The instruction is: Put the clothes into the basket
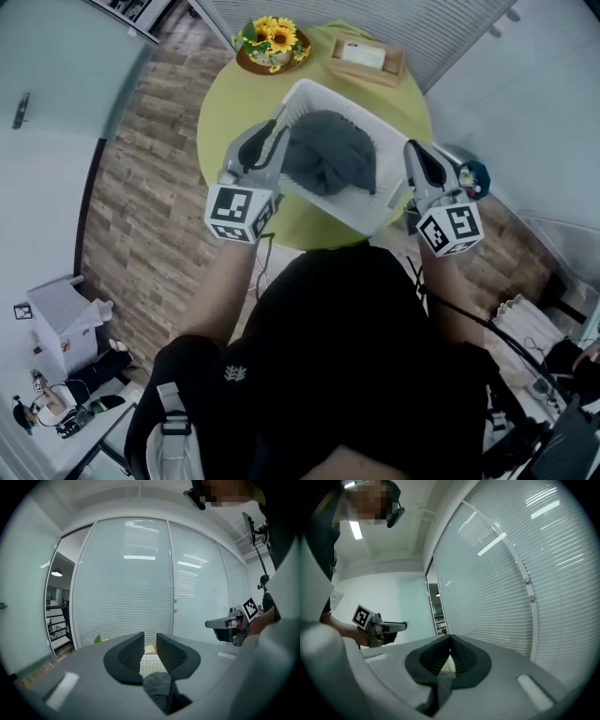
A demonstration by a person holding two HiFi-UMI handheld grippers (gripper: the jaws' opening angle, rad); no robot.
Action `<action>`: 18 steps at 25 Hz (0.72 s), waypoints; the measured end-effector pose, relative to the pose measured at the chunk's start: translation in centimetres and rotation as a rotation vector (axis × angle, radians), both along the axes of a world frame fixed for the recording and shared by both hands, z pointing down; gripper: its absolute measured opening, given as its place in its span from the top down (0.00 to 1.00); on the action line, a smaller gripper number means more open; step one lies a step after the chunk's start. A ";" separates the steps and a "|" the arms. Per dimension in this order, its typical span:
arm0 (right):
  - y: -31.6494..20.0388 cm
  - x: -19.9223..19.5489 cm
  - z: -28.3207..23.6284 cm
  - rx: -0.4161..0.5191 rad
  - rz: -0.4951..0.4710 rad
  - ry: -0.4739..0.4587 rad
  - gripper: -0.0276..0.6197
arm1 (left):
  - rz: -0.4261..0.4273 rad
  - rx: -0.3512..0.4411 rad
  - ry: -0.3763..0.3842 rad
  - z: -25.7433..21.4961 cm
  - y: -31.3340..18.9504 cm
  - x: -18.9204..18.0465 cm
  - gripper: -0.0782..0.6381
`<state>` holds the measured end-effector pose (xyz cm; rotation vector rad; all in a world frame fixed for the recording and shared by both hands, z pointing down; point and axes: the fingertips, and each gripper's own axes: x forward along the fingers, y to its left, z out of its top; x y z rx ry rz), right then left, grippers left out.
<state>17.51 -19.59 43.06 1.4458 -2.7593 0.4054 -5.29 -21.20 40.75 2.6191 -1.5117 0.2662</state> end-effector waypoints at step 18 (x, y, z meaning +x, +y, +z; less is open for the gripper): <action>2.9 0.2 -2.4 0.063 0.008 0.127 0.95 | -0.113 0.086 0.040 -3.7 5.4 -5.5 0.88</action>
